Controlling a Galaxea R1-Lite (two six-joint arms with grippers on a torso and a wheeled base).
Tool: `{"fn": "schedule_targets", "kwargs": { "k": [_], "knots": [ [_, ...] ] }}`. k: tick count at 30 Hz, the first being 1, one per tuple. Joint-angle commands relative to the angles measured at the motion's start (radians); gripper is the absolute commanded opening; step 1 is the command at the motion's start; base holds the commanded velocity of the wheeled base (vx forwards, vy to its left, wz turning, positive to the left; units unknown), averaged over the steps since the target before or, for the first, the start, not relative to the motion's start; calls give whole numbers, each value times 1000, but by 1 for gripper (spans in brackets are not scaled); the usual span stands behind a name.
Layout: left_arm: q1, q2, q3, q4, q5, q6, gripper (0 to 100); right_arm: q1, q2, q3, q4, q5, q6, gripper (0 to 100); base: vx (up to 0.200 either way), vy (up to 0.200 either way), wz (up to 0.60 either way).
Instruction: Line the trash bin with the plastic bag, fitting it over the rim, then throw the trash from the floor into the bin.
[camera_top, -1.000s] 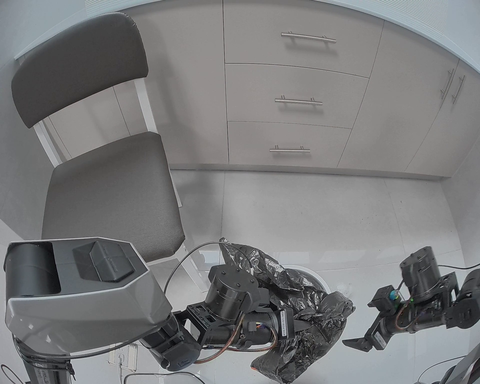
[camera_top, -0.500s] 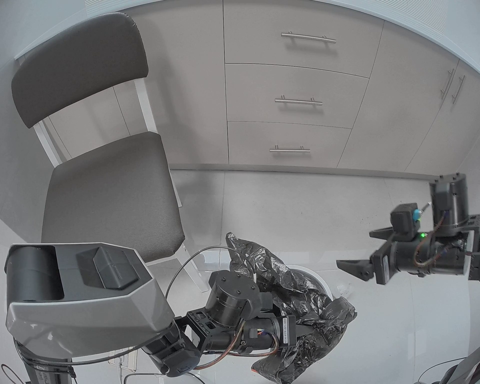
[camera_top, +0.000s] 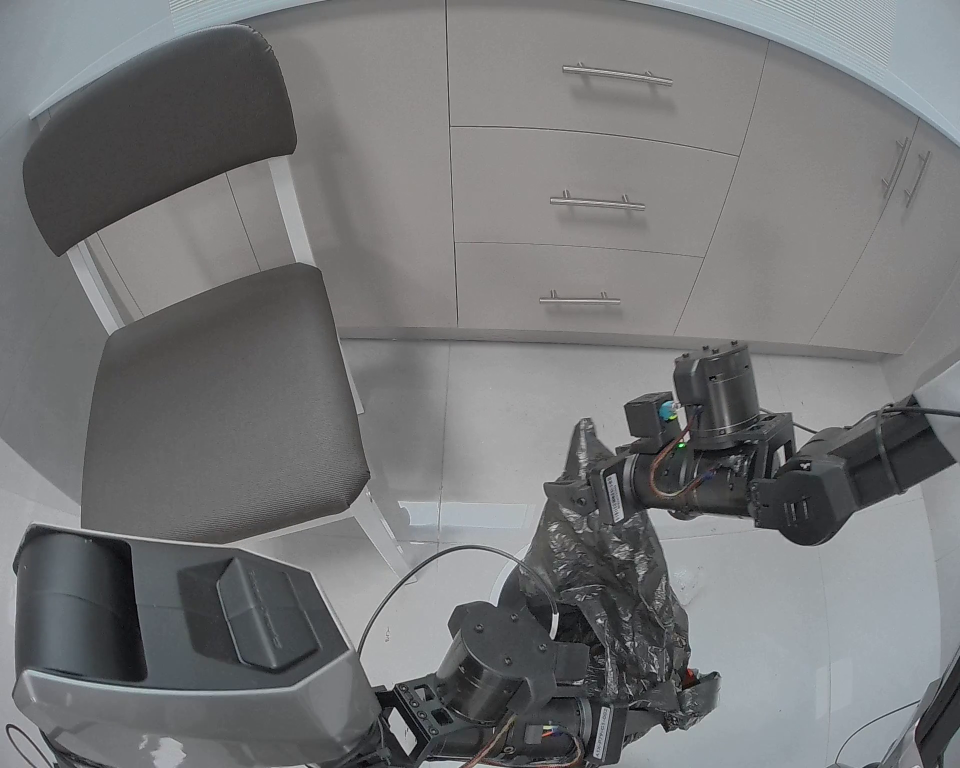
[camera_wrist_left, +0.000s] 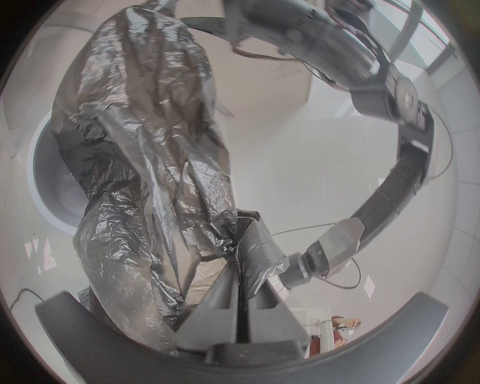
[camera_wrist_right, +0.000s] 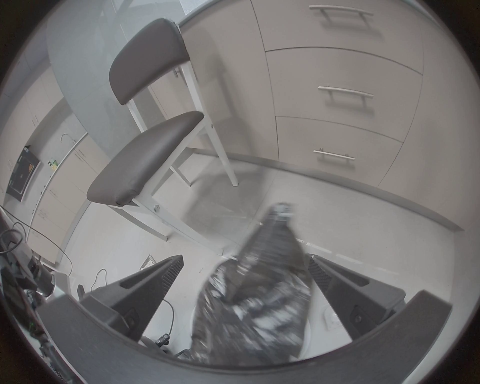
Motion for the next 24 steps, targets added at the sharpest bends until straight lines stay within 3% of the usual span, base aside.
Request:
{"fn": "schedule_targets", "kwargs": {
  "k": [1,8,16,17,24],
  "knots": [
    [-33,3,30,-18,0,22,0,30,88,-21,-7,0,14,100,0,0,0],
    [-33,8,25,-18,0,20,0,30,91,3,-95,-5,14,100,0,0,0],
    [-14,19,5,-8,0,8,0,21,97,8,-95,-9,15,100,0,0,0],
    [19,23,-18,9,-1,-21,0,15,100,13,-96,-11,18,100,0,0,0],
    [59,22,-76,96,0,-99,0,13,2,60,-100,-8,64,100,0,0,0]
  ]
}}
